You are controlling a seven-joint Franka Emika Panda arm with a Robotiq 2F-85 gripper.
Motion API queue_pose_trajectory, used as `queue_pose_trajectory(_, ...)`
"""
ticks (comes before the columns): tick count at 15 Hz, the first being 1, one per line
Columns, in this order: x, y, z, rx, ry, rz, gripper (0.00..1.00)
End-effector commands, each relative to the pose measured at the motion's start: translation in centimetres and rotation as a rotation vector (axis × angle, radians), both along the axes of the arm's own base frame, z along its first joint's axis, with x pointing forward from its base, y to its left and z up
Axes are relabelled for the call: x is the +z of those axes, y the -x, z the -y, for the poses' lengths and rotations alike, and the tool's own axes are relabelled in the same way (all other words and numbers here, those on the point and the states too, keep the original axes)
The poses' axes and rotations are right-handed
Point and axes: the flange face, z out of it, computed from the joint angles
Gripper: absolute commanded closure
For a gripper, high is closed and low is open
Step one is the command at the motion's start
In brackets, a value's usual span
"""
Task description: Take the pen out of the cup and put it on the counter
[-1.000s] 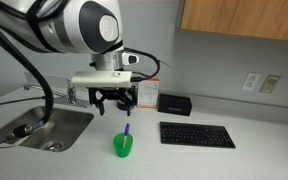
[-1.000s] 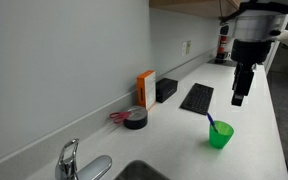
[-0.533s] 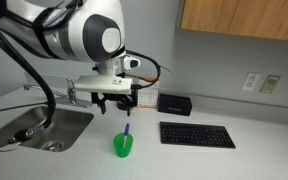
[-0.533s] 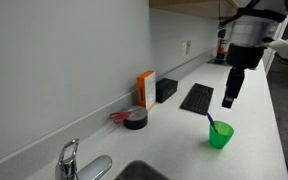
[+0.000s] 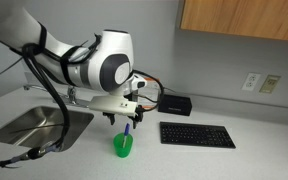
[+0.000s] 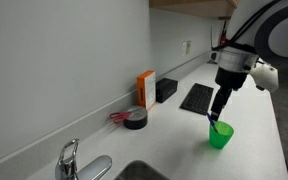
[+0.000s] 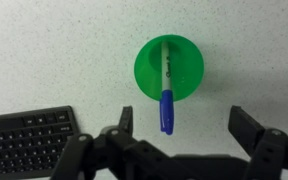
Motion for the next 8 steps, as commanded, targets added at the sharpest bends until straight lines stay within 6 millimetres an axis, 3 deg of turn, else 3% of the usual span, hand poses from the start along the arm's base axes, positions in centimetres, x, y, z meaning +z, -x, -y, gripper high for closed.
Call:
queue_pose_trajectory(1, -2.8, -1.0, 0.4, -0.049, -0.01, -0.046, 0.0)
queue_pose_trajectory(3, -3.9, -1.3, 0.4, -0.056, -0.014, -0.069, 0.0)
queue_pose_trajectory(4, -4.2, -1.3, 0.4, -0.058, -0.018, -0.075, 0.25)
queue_pose_trajectory(5, -4.5, -1.5, 0.4, -0.063, -0.02, -0.077, 0.26)
queue_pose_trajectory(8, -4.5, -1.9, 0.5, -0.072, -0.043, -0.062, 0.51)
